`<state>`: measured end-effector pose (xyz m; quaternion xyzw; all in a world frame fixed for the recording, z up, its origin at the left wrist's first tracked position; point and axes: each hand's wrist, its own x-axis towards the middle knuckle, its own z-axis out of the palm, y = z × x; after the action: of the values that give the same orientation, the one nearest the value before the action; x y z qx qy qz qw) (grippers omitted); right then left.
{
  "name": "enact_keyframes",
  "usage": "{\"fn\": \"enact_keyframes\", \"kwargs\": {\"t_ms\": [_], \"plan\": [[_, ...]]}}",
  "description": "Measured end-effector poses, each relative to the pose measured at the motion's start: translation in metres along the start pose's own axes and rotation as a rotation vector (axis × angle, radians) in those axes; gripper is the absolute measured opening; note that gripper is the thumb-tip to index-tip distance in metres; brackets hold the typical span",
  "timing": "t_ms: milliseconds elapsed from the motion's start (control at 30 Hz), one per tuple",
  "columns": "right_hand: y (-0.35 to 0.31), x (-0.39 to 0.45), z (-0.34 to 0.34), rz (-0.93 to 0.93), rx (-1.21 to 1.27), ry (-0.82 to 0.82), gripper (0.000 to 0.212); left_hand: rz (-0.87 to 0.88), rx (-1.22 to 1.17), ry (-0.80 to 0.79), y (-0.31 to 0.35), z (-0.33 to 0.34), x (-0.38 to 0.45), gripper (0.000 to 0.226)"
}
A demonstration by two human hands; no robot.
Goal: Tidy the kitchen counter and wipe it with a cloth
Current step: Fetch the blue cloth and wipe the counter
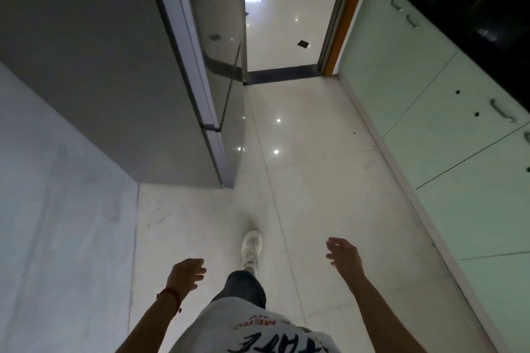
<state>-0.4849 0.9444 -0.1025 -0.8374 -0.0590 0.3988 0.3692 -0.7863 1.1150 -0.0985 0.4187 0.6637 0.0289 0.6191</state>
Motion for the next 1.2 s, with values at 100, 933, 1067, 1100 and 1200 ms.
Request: {"fn": "enact_keyframes", "kwargs": {"t_ms": [100,933,1067,1100,1200], "plan": [[-0.026,0.048,-0.003,0.064,0.035,0.036,0.015,-0.029,0.020,-0.015,0.058,0.010,0.048,0.032],[-0.260,0.391,-0.145,0.233,0.111,0.191,0.017,0.088,0.306,-0.156,0.520,0.270,0.281,0.017],[-0.312,0.453,-0.185,0.210,0.135,0.199,0.019,0.080,0.326,-0.154,0.569,0.304,0.302,0.027],[-0.324,0.466,-0.192,0.209,0.150,0.206,0.017,0.086,0.328,-0.153,0.581,0.312,0.308,0.027],[-0.359,0.504,-0.210,0.183,0.193,0.224,0.013,0.089,0.337,-0.169,0.621,0.339,0.328,0.028]]}}
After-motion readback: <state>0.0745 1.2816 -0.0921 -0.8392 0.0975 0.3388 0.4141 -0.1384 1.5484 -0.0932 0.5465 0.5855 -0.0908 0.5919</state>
